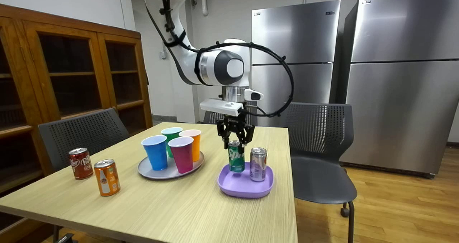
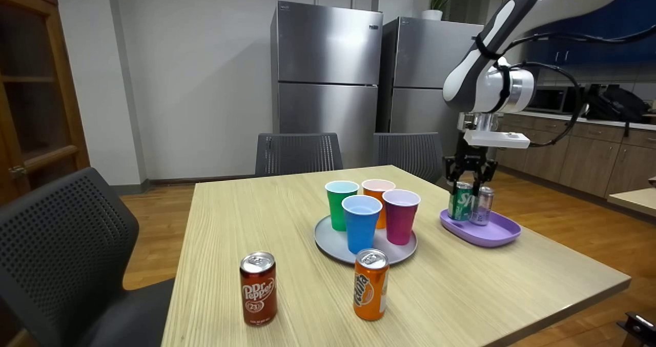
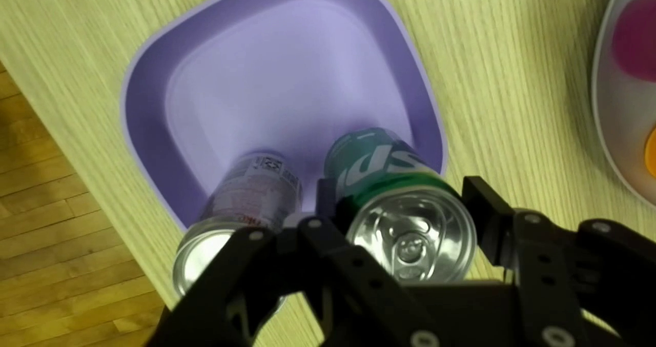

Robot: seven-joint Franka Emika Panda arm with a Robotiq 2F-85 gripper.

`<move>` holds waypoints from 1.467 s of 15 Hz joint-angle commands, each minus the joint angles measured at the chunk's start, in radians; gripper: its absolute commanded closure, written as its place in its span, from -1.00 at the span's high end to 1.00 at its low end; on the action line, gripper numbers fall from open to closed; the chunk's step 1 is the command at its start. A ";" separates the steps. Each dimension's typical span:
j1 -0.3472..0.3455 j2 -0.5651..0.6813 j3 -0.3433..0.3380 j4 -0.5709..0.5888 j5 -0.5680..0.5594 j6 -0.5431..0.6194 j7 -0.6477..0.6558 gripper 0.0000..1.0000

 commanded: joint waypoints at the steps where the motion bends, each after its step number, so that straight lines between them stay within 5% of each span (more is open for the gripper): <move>1: -0.013 0.026 0.011 0.057 0.006 -0.030 0.026 -0.23; 12: -0.018 0.051 0.013 0.072 0.013 -0.023 0.037 -0.23; 13: -0.019 0.051 0.014 0.072 0.013 -0.025 0.036 0.39; 14: -0.019 0.051 0.014 0.071 0.013 -0.026 0.037 0.79; 18: -0.018 0.038 0.013 0.060 0.013 -0.021 0.042 1.00; 22: -0.009 0.002 0.007 0.037 0.004 -0.009 0.049 1.00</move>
